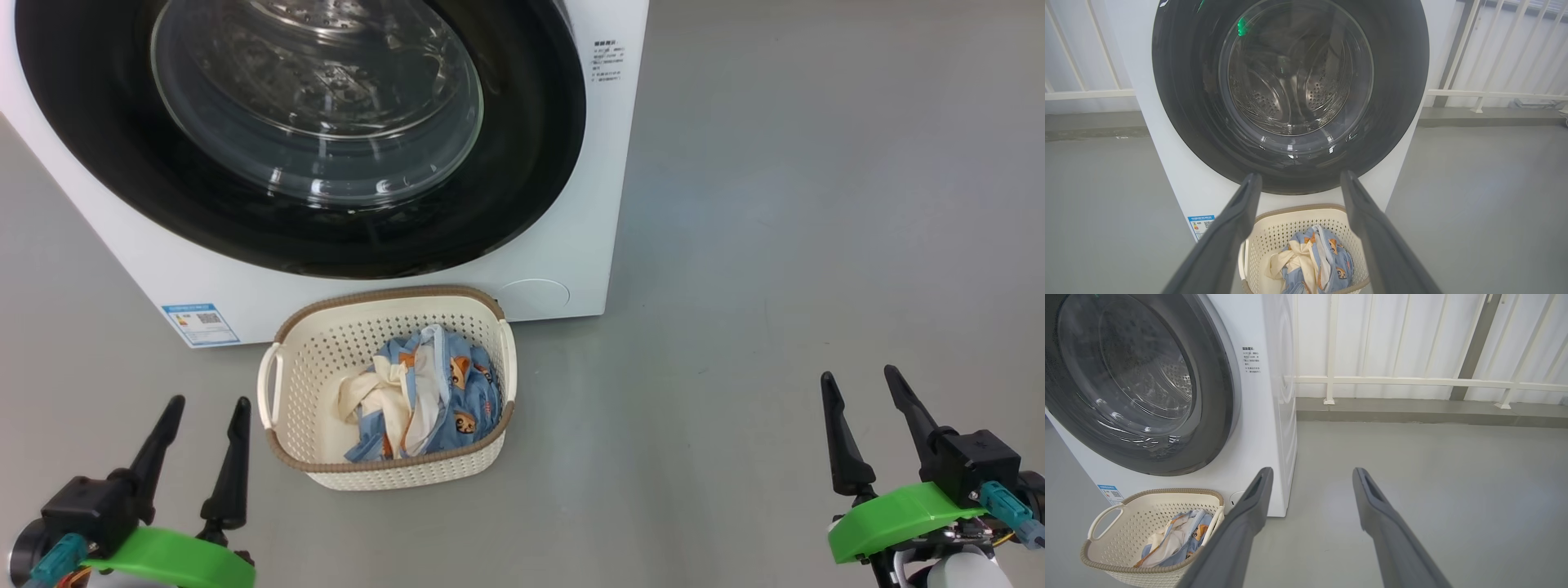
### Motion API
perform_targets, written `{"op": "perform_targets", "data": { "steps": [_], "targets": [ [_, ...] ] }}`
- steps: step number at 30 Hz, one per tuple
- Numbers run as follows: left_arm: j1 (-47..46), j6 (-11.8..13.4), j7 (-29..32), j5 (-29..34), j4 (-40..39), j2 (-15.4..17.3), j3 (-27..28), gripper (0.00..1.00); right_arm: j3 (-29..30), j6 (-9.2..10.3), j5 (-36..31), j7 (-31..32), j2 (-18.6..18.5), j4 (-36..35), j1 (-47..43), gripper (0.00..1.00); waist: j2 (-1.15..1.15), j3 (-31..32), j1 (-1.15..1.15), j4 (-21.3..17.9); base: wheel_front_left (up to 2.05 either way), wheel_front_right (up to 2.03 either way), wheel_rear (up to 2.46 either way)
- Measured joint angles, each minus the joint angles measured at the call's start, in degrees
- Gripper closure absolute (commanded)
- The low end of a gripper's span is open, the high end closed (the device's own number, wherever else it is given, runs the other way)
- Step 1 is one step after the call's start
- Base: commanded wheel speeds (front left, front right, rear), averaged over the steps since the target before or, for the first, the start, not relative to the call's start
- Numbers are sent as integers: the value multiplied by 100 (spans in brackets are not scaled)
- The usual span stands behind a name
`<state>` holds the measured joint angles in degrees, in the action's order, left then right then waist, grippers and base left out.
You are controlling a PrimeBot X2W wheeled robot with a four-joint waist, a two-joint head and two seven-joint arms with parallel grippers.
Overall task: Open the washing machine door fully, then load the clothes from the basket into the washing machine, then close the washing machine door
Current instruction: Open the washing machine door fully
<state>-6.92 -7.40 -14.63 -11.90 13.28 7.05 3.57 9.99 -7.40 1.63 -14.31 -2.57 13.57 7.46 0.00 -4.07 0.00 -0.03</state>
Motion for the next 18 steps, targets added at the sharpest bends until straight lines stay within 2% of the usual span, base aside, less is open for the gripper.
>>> {"op": "perform_targets", "data": {
  "steps": [18],
  "targets": [
    [2,0,0,1,-63,-24,-56,0,1,0,162,0,1,63,128,0,0,-51,0,27,0,0,0]
  ]
}}
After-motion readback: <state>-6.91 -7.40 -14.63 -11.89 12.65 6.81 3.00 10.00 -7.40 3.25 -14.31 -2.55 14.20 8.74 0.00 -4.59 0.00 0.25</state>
